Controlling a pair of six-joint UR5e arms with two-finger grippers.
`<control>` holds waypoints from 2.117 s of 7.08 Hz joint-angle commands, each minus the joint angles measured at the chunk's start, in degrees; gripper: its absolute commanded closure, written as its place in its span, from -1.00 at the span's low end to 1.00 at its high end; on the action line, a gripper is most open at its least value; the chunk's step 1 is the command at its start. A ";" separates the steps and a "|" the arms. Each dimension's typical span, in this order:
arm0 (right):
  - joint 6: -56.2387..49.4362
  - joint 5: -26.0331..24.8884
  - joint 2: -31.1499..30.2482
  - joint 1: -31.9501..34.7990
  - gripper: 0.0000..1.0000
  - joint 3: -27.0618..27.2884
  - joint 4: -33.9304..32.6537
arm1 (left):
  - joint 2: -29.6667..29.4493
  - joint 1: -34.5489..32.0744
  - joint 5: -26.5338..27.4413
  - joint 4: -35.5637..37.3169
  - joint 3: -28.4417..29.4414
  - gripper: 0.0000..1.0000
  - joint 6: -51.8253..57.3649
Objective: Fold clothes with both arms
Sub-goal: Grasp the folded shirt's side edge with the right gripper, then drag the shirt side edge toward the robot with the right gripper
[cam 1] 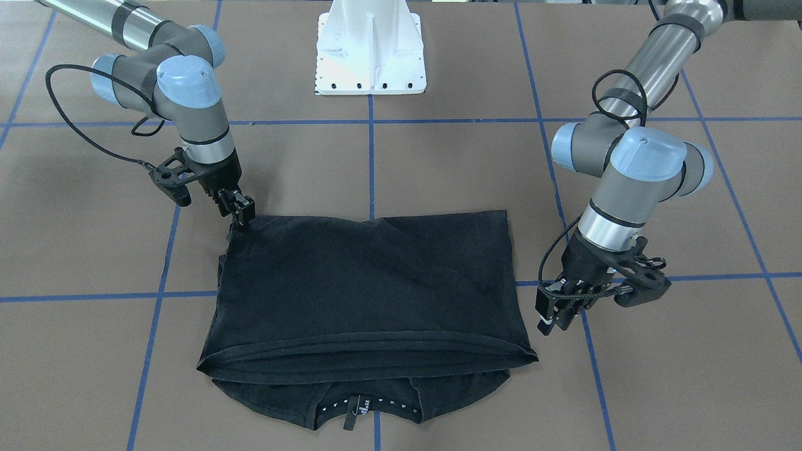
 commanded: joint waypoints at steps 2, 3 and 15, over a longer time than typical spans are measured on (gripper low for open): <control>0.25 0.00 0.15 0.00 0.72 -0.33 0.01 | 0.84 -0.04 0.00 0.09 -1.17 0.06 -0.09; 0.34 0.09 0.15 0.09 1.00 -0.16 0.01 | 0.84 -0.04 -0.09 0.09 -1.52 0.06 -0.09; 9.02 18.35 -15.66 -15.86 1.00 25.31 -0.69 | 2.95 -0.13 -11.23 1.32 -13.46 0.08 -8.96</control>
